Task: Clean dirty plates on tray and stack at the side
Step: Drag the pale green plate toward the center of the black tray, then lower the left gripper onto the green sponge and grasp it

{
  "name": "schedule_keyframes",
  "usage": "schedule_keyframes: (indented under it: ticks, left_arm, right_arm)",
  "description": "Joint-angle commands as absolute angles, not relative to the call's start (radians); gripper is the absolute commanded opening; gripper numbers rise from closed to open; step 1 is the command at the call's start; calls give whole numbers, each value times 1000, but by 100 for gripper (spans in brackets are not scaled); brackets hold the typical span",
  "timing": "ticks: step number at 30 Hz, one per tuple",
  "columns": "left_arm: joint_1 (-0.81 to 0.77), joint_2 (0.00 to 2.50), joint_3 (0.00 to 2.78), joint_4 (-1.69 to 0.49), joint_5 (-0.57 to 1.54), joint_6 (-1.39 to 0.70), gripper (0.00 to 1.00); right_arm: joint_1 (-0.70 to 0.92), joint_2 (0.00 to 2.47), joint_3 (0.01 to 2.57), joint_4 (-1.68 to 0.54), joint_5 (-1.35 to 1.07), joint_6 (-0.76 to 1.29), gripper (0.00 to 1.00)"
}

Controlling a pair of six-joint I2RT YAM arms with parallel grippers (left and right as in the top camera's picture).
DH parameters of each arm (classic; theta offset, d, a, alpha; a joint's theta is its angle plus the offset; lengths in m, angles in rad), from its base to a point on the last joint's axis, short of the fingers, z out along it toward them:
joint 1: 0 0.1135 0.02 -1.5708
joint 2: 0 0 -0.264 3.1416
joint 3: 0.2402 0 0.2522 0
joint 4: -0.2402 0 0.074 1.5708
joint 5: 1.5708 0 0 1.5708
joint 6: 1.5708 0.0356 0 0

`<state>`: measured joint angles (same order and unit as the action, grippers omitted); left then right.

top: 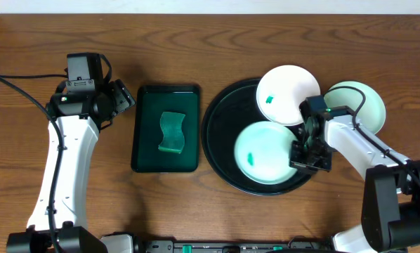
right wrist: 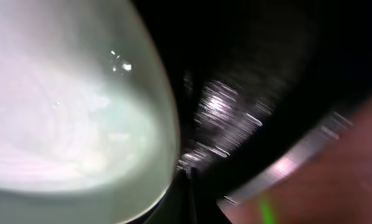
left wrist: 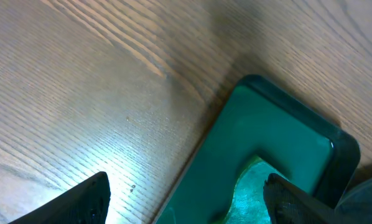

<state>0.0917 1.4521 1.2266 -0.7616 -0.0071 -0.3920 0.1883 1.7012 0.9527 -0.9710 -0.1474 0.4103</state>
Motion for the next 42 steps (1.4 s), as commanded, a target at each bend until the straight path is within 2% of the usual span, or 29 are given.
schedule_keyframes:
  ticks: [1,5,7,9,14,26,34,42]
  left_arm:
    - [96,1452,1242,-766,-20,-389,79]
    - [96,1452,1242,-766,-20,-389,80]
    - [96,1452,1242,-766,-20,-389,79]
    - [96,1452,1242,-766,-20,-389,79]
    - [96,1452,1242,-766,-20,-389,79]
    - [96,1452,1242,-766,-20,-389,79]
    - [96,1452,1242,-766,-20,-389,79]
    - [96,1452,1242,-766,-20,-389,80]
  right_arm:
    - [221,1705,952,-911,-310,403,2]
    - [245,1705,952,-822,-372,353,7]
    - [251,1705,952,-798,-371,344,17]
    - [250,1705,957,-791,-370,316,23]
    - [233,1705,1014,-791,-319,262,27]
    - [240,1706,1023,-667,-311,230,19]
    - [259,1706,1010,-659,-213,231,17]
    - [284,1707,973,-592,-218,235,18]
